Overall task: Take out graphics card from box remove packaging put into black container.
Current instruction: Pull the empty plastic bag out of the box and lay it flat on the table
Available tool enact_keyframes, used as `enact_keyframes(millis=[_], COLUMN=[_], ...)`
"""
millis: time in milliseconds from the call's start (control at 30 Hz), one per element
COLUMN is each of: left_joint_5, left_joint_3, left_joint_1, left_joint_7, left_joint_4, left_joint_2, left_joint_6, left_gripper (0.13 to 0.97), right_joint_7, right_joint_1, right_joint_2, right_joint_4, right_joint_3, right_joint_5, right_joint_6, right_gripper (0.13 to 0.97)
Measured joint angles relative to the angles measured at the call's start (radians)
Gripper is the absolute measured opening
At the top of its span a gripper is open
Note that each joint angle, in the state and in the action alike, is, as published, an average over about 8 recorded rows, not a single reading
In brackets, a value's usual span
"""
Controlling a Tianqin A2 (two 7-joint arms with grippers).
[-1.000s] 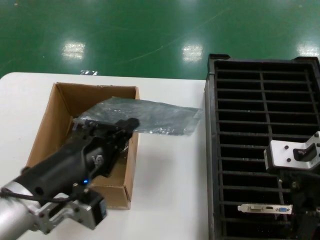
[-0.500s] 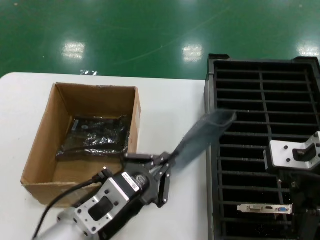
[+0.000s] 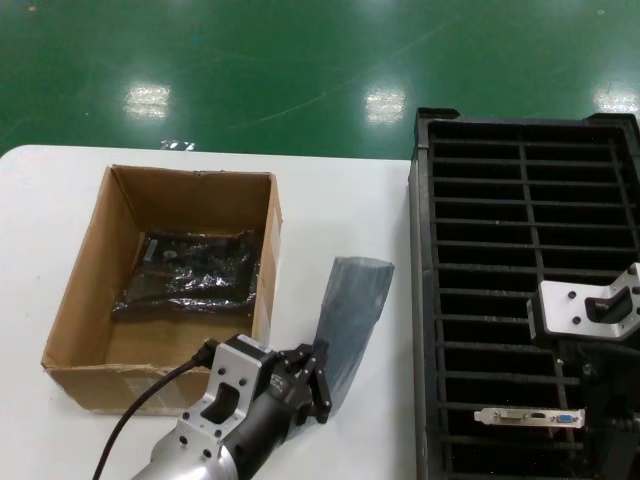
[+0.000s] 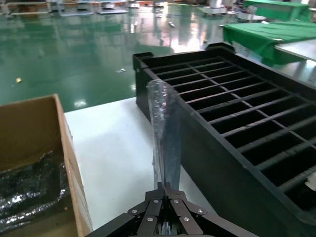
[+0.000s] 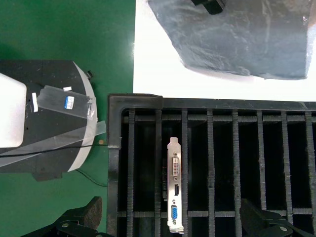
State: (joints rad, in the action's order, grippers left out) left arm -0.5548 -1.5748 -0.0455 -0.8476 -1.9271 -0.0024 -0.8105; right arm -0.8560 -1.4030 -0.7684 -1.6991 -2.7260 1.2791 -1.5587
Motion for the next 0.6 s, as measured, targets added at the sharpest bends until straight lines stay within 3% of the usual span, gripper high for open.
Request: enact_keyframes(millis=[133, 267, 600], left_joint_5=[0.021, 0.008, -0.062], left_joint_3=[-0.018, -0.02, -0.006], left_joint_1=[-0.027, -0.049, -0.076], left_joint_7=[-0.044, -0.034, 0.113], left_joint_4=[0.052, 0.091, 0.108], left_joint_2=[0.001, 0.002, -0.007], left_joint_6=[0.053, 0.093, 0.13], left_gripper=[0.161, 0.192, 0.321], right_joint_7=[0.0, 0.0, 0.001], right_joint_1=[0.001, 0.001, 0.003], right_joint_2=[0.0, 0.0, 0.001], right_joint_4=[0.0, 0.0, 0.0], right_joint_3=[0.001, 0.002, 0.004], right_joint_5=[-0.001, -0.001, -0.002], right_joint_6=[-0.001, -0.001, -0.002], right_gripper=[0.966, 0.966, 0.966])
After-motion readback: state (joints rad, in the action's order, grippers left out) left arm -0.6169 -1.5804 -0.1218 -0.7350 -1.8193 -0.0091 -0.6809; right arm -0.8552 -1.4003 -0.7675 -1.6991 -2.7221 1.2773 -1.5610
